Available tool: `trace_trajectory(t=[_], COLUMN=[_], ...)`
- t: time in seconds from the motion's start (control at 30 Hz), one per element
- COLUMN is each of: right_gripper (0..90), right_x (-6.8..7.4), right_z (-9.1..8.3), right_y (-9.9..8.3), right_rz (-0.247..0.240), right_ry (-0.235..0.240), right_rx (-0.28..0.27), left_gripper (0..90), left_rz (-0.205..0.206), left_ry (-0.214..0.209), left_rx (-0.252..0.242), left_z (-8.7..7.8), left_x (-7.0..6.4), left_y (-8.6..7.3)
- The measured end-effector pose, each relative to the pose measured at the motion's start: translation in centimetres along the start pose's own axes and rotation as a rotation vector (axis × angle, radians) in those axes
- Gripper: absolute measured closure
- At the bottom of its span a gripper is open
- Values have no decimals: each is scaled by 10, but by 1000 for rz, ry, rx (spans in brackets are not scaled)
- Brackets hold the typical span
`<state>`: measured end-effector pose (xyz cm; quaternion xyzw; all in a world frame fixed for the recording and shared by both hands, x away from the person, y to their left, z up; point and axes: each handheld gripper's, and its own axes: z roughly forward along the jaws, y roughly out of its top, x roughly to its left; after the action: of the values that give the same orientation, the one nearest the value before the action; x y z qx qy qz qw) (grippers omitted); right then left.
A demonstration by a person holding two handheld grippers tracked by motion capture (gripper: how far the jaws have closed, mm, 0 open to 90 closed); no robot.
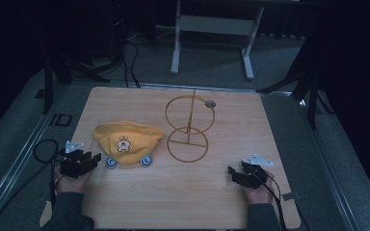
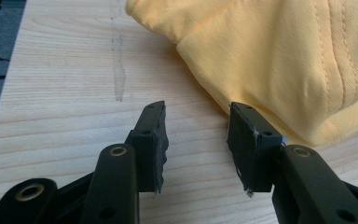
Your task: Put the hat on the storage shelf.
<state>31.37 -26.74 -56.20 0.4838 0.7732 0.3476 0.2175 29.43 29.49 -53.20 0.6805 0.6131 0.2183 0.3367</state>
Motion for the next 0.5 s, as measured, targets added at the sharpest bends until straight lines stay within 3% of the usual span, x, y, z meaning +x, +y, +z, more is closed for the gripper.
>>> trace_trajectory(t=[0.3, 0.5], right_gripper=[323, 311], right_x=[1, 1], right_z=[0, 0], right_y=[0, 0], right_rz=[-2, 0], right_ry=[5, 6], right_rx=[7, 7], left_gripper=[569, 566], left_rz=[48, 38], left_ry=[6, 8], left_rx=[29, 38], left_z=[2, 0], left_x=[-6, -4], left_y=[-3, -7])
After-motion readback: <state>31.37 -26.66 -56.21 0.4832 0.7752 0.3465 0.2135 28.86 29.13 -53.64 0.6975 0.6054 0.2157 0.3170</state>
